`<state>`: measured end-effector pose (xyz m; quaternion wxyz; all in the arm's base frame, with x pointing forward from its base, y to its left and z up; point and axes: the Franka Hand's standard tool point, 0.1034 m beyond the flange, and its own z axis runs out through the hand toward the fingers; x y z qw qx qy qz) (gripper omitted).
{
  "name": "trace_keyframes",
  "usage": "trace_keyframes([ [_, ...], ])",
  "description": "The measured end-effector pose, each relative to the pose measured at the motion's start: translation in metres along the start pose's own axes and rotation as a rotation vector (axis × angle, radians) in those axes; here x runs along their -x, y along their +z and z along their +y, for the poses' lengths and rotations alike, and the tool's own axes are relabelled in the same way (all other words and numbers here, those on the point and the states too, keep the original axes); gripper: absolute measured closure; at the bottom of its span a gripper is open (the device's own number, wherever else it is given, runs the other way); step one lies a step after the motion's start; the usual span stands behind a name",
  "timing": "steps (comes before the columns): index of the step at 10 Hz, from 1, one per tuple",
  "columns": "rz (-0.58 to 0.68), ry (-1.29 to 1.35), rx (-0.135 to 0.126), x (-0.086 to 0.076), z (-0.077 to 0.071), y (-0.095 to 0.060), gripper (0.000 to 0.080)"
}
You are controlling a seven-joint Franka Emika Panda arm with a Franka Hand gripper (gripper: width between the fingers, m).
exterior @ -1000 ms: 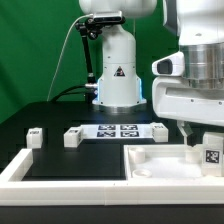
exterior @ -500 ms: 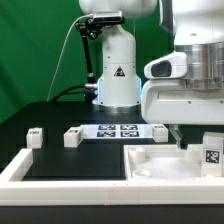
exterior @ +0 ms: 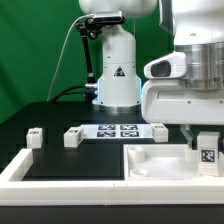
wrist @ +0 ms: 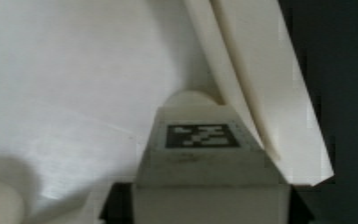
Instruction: Assemble one leg
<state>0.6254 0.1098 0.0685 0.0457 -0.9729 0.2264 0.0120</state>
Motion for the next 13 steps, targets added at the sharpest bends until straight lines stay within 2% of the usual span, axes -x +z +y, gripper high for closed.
trace_keyframes([
  [2,-0.002,0.232,-0.007,-0.0009,0.0014,0.0003,0.0511],
  [5,-0.006,0.561,-0.06,-0.0001,0.0039,0.0004,0.0511],
  [6,-0.011,0.654,-0.07,0.0002,0.0039,0.0007,0.0511],
  [10,-0.019,1.029,-0.077,0.0007,0.0024,0.0011,0.0509],
  [11,-0.03,1.135,-0.089,0.0009,0.0017,0.0014,0.0509],
  [13,-0.041,1.304,-0.094,0.0016,-0.0001,0.0014,0.0509],
])
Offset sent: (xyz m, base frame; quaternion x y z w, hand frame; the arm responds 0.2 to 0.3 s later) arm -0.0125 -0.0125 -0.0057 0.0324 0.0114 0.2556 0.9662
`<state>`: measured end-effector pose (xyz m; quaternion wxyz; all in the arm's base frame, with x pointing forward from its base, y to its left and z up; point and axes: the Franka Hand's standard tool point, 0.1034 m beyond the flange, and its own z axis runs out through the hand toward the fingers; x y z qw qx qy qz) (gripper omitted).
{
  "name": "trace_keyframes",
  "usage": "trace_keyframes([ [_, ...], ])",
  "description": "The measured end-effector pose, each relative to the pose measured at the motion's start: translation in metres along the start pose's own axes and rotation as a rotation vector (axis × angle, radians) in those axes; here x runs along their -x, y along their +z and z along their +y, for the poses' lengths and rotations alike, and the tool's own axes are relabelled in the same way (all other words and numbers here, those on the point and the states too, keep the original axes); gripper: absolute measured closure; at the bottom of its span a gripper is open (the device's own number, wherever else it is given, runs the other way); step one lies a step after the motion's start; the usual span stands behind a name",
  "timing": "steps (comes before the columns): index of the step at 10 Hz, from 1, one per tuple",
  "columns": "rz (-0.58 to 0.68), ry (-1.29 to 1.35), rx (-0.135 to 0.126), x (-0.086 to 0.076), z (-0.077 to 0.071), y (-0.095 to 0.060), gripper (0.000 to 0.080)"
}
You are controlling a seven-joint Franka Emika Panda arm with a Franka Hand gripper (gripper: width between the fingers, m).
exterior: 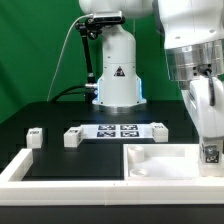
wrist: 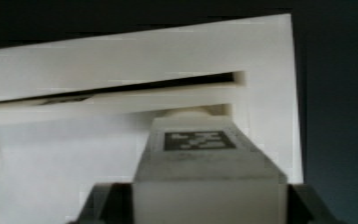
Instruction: Assemble one leg
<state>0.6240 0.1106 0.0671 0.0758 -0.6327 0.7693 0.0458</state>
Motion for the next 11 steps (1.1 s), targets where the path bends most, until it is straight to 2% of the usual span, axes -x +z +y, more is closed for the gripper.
trace_keyframes([
  [5,0.003,0.277,-0.007,-0.0009,-0.0008,-0.0011,0.0509],
  [6,0.003,0.301,-0.007,-0.0008,-0.0004,-0.0006,0.0449],
  [7,0.002,0.265,-0.006,0.0,0.0001,0.0001,0.0311],
  [8,0.002,0.235,-0.004,0.0001,0.0002,0.0001,0.0311],
  [9,0.002,0.218,0.002,0.001,0.0006,-0.0002,0.0204],
  [10,0.004,0.11,0.005,0.0013,0.0007,-0.0005,0.0161],
  [11,0.004,0.008,0.008,0.0019,0.0008,-0.0008,0.0161],
])
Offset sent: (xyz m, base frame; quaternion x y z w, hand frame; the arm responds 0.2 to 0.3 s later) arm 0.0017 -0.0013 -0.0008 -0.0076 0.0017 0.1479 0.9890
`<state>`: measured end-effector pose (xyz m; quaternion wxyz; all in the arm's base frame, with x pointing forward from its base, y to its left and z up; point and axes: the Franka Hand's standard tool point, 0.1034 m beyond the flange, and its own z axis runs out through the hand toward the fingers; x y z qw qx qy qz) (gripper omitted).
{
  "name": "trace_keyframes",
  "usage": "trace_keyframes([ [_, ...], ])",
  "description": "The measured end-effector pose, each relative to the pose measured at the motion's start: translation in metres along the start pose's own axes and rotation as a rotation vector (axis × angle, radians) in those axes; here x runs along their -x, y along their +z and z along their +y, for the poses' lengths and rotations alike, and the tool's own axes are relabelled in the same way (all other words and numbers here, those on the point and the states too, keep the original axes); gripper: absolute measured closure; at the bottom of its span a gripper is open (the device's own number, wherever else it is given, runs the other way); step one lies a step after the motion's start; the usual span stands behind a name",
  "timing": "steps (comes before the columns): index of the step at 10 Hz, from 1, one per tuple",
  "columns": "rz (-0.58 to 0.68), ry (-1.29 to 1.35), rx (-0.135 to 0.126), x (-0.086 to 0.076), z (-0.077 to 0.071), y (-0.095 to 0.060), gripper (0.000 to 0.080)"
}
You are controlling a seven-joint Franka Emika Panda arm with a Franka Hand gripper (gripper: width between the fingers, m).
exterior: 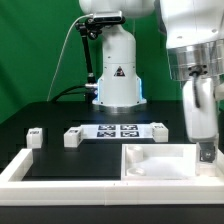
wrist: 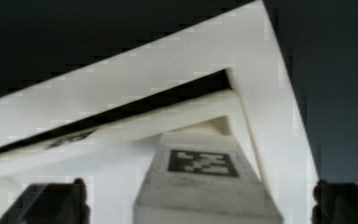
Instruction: Assemble one leg
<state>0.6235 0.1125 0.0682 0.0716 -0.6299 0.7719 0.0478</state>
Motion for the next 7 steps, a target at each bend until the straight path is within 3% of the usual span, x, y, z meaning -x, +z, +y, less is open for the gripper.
trace_keyframes([
  [3,0.005,-0.259,0.002,-0.0006,0.0004,0.0004,0.0151],
  [7,0.003,-0.254,0.002,-0.0004,0.0006,0.0006,0.0151],
])
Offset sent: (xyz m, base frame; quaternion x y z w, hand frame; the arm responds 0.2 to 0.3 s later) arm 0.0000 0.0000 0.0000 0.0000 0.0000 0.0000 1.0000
